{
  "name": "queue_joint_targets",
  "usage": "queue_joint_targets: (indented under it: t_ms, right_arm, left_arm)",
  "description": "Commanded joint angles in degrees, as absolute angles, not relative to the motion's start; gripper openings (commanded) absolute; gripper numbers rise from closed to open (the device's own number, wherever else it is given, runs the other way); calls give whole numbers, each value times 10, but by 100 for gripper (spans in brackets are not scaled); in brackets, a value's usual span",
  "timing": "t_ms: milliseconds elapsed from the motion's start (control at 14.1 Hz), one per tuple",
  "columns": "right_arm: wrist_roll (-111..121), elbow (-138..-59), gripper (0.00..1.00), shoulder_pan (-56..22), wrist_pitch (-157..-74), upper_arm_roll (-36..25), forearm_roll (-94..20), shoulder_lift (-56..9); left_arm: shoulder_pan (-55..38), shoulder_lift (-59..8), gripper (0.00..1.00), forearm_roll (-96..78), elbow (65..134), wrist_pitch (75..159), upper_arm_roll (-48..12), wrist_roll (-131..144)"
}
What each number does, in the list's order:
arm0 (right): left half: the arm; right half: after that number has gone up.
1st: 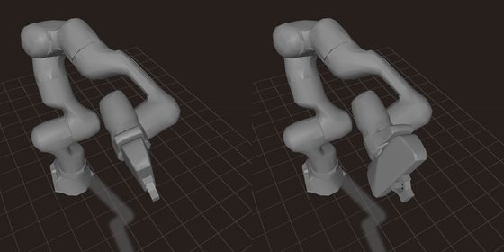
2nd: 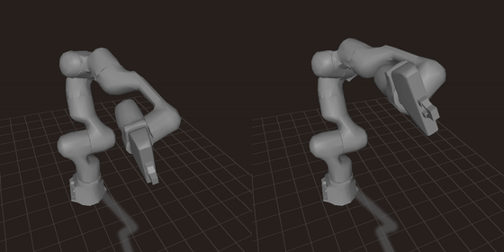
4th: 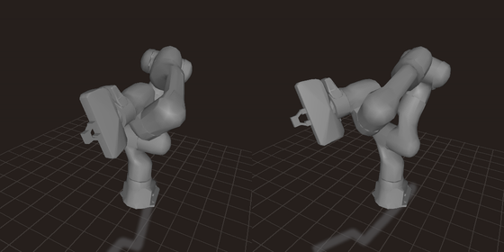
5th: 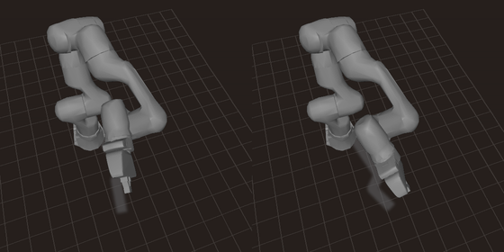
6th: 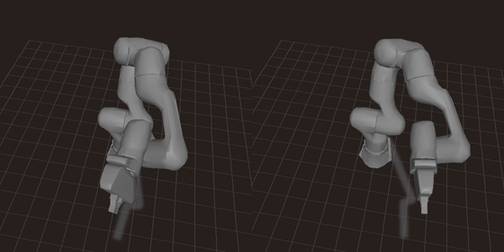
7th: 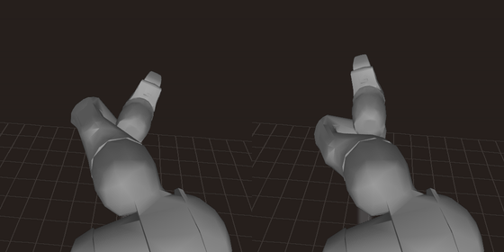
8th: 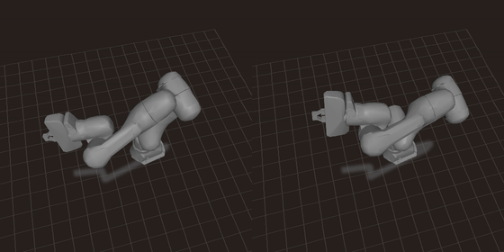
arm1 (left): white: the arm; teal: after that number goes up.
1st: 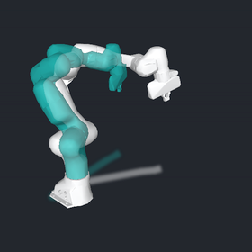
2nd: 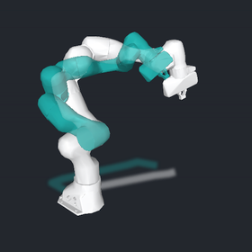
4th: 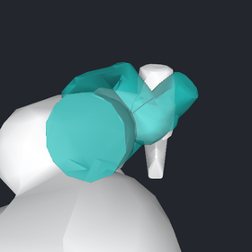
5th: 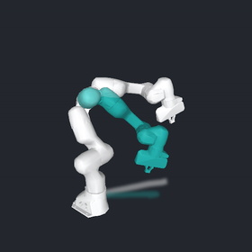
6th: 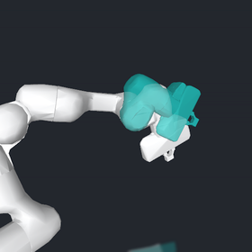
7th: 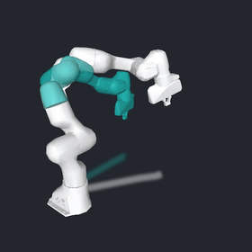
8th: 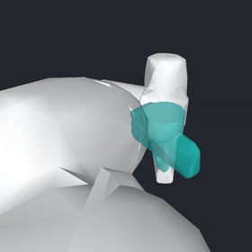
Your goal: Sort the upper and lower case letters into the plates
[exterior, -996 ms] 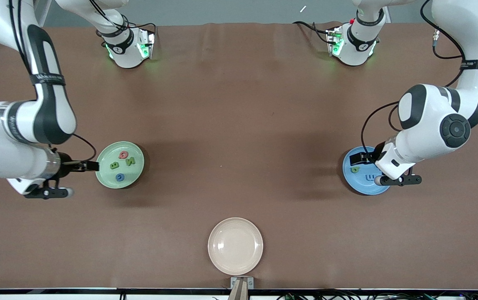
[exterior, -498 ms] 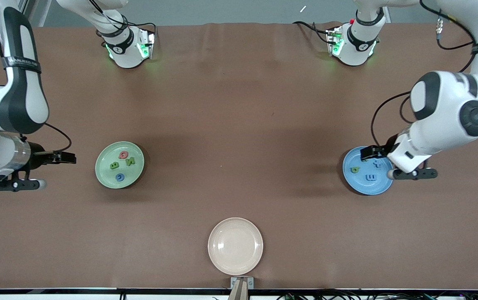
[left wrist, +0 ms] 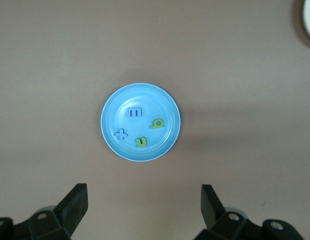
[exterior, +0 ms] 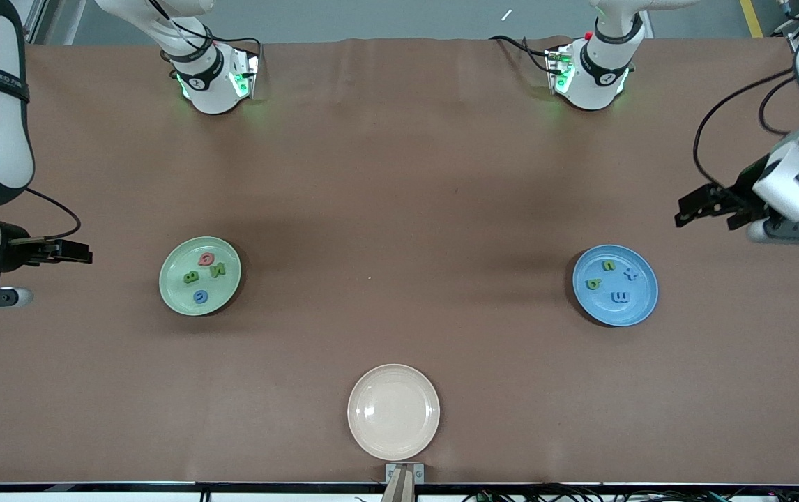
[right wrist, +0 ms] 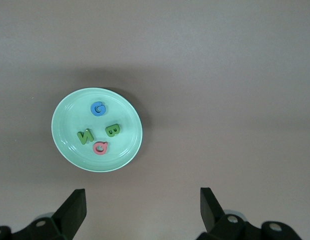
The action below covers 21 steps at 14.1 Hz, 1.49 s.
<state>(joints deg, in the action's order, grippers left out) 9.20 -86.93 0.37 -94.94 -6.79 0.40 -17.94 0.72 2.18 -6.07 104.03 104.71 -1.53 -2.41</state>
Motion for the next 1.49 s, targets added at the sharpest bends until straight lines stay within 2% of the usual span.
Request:
queue_joint_targets:
  t_ms: [0,356,711,1422]
  right_arm:
    - [92,-859,100,11,-941,-57,10,-175]
    - [91,-810,100,9,-940,-56,5,-179]
    - [91,-808,100,7,-938,-55,4,-177]
    - [87,-814,100,16,-866,-57,4,-166]
  left_arm:
    - [6,50,99,-69,1024,1022,-13,-34]
    - [5,49,99,-38,925,906,-14,-35]
    - [6,51,100,-38,922,899,-13,-36]
    - [6,17,100,-37,879,904,-14,-36]
